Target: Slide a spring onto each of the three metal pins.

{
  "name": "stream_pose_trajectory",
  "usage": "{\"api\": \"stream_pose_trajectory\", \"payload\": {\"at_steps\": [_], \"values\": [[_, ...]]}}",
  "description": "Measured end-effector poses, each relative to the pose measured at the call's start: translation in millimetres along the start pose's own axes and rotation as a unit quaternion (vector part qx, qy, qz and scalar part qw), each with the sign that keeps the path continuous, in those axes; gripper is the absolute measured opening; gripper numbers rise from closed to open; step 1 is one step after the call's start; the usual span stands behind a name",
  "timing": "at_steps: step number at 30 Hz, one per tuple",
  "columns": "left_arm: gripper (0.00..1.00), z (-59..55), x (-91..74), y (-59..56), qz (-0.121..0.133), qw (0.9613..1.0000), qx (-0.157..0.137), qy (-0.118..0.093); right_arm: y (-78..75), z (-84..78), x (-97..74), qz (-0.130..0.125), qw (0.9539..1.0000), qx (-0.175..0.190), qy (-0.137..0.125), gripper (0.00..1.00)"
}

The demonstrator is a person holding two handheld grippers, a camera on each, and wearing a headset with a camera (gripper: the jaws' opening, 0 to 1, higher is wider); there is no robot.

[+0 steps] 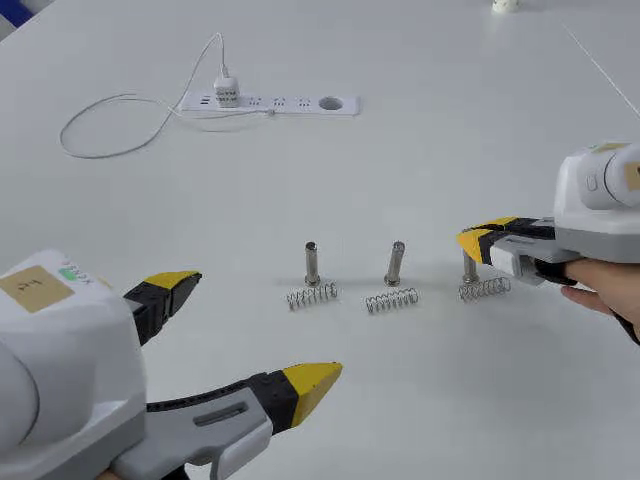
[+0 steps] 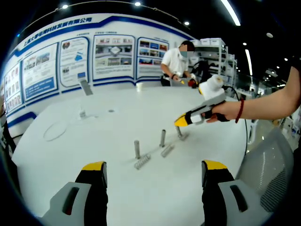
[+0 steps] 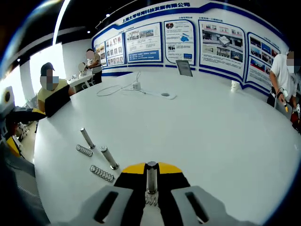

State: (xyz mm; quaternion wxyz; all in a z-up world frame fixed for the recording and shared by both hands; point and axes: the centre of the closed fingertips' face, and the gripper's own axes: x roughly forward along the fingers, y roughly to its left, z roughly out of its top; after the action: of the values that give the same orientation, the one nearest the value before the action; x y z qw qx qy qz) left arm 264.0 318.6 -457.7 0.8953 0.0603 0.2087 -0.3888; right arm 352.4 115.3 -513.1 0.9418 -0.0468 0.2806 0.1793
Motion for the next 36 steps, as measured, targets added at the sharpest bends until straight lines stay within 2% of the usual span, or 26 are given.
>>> {"api": "stream_pose_trajectory", "payload": {"at_steps": [6, 20, 28, 36], "values": [[0.84, -0.1, -1.2, -0.7, 0.001, 1.0, 0.001, -0.001, -1.3, -0.4, -3.2, -0.001, 1.0, 0.001, 0.0, 0.09], [0.82, 0.6, -2.1, -0.3, -0.001, 1.0, 0.005, -0.003, 1.2, -4.0, -9.4, -0.007, 0.9996, -0.027, 0.008, 0.09], [0.82, -0.5, -3.1, 1.8, 0.004, 1.0, 0.009, -0.001, -1.0, -9.0, -13.5, -0.018, 0.9992, -0.028, 0.023, 0.09], [0.82, -0.2, -4.0, 1.4, 0.004, 0.9999, 0.012, 0.001, 0.7, -11.7, -13.7, -0.017, 0.9992, -0.022, 0.028, 0.09]]}}
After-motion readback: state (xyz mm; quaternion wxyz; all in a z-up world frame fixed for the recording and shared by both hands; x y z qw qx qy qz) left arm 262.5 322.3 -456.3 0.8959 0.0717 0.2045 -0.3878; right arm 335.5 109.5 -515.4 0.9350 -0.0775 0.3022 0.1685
